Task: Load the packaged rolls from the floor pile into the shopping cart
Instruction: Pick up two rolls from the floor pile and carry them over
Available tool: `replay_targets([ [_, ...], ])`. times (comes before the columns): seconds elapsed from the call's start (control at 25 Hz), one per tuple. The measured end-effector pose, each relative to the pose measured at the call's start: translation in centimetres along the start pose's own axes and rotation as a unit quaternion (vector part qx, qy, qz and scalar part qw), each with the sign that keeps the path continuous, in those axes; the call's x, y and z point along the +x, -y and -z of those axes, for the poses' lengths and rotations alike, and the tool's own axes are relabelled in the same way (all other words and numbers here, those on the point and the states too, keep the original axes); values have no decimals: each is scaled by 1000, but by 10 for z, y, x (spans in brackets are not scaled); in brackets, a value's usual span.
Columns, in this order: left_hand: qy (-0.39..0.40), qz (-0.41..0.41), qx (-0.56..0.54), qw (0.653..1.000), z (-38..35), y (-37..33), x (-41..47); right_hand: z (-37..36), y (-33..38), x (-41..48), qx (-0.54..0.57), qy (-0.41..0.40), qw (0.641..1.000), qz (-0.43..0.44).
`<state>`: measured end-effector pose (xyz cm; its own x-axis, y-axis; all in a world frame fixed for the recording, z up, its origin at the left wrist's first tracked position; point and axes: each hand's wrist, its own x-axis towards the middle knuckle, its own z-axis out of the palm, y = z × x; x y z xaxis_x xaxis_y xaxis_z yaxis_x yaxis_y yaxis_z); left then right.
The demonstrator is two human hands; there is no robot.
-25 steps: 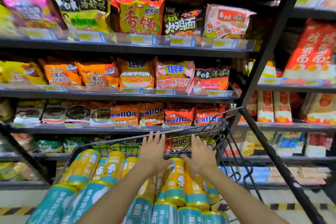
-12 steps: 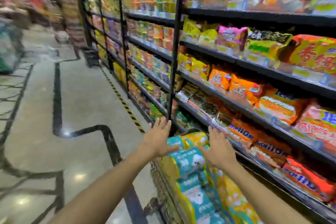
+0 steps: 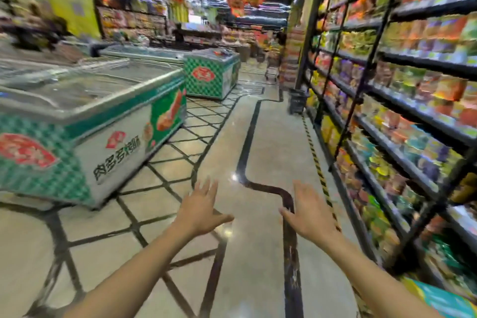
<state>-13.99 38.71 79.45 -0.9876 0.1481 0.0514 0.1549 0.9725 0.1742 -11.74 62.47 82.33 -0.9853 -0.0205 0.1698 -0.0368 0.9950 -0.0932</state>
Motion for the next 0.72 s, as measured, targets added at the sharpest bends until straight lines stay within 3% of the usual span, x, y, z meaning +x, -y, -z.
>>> replay_targets([
  [0.16,-4,103,7,995,17,129,-1,-32,121,61,66,32,993,96],
  [0.32,3,144,6,990,28,211,13,-63,213,109,95,52,981,160],
  [0.72,13,217,-19,976,-17,317,145,-162,305,280,70,104,962,241],
])
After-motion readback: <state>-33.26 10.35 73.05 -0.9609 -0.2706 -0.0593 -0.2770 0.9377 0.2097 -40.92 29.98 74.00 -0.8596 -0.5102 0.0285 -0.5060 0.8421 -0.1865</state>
